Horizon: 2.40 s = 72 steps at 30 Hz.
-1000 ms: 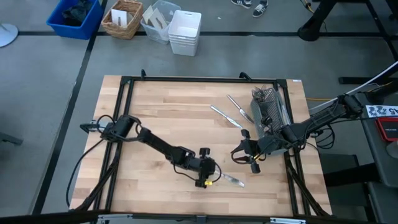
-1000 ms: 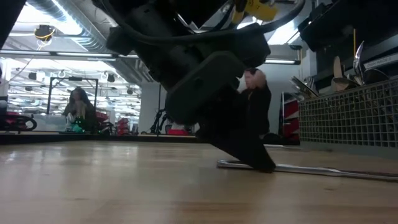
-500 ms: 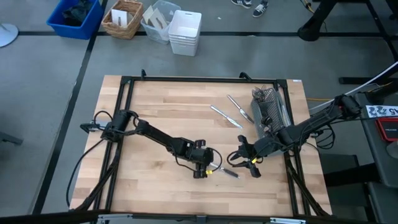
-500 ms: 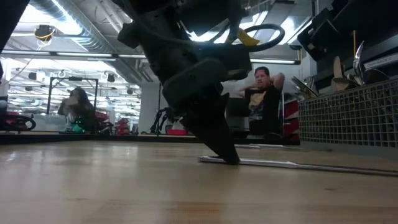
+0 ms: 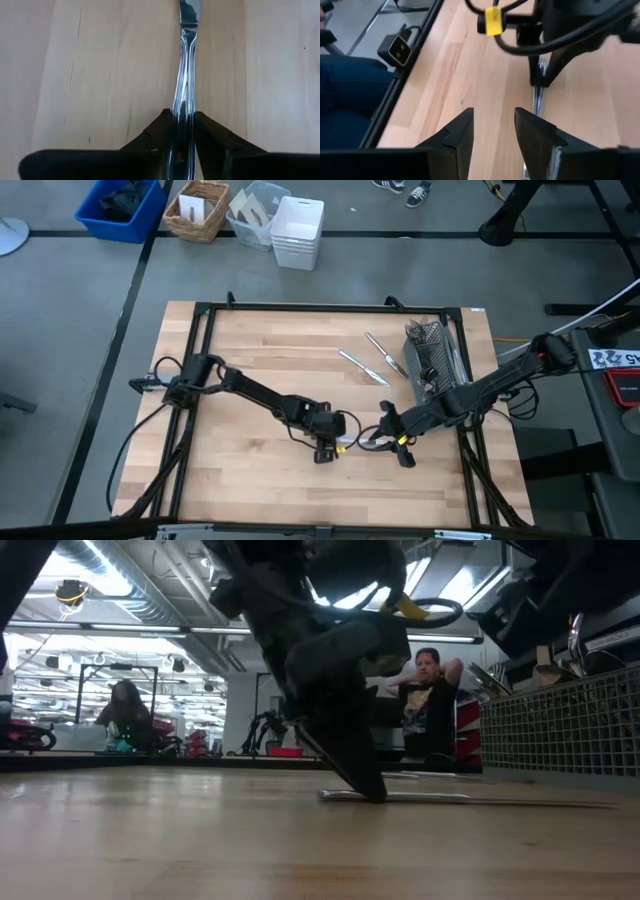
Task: Sort silverware
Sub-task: Put the bottom knife into the middle section of the utensil holder
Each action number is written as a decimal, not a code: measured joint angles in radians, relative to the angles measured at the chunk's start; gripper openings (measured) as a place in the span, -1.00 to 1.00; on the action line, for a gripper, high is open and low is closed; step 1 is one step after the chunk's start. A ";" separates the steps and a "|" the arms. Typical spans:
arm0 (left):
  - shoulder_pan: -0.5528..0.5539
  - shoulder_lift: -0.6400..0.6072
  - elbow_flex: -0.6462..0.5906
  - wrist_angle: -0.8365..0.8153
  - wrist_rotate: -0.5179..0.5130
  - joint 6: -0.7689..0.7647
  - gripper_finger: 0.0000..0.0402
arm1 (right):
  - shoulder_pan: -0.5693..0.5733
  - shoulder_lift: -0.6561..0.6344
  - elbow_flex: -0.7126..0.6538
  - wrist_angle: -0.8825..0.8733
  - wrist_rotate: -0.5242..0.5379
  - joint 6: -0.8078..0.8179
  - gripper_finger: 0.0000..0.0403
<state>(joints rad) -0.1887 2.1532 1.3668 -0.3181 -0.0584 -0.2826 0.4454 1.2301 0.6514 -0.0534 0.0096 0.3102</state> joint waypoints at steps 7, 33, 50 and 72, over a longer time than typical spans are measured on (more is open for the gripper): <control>0.030 0.005 0.059 -0.042 0.081 -0.009 -0.68 | 0.000 0.019 0.000 -0.002 -0.006 0.000 -0.28; 0.089 0.011 0.113 -0.075 0.318 -0.132 -0.67 | 0.000 0.218 0.000 -0.101 0.082 -0.089 -0.28; 0.094 0.011 0.114 -0.077 0.346 -0.147 -0.67 | 0.000 0.350 0.003 -0.095 0.231 -0.186 -0.29; 0.092 0.009 0.114 -0.043 0.397 -0.072 -0.64 | -0.001 0.358 0.000 -0.076 0.218 -0.186 -0.93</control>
<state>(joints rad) -0.0964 2.1624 1.4811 -0.3609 0.3381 -0.3546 0.4446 1.5883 0.6517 -0.1296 0.2280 0.1242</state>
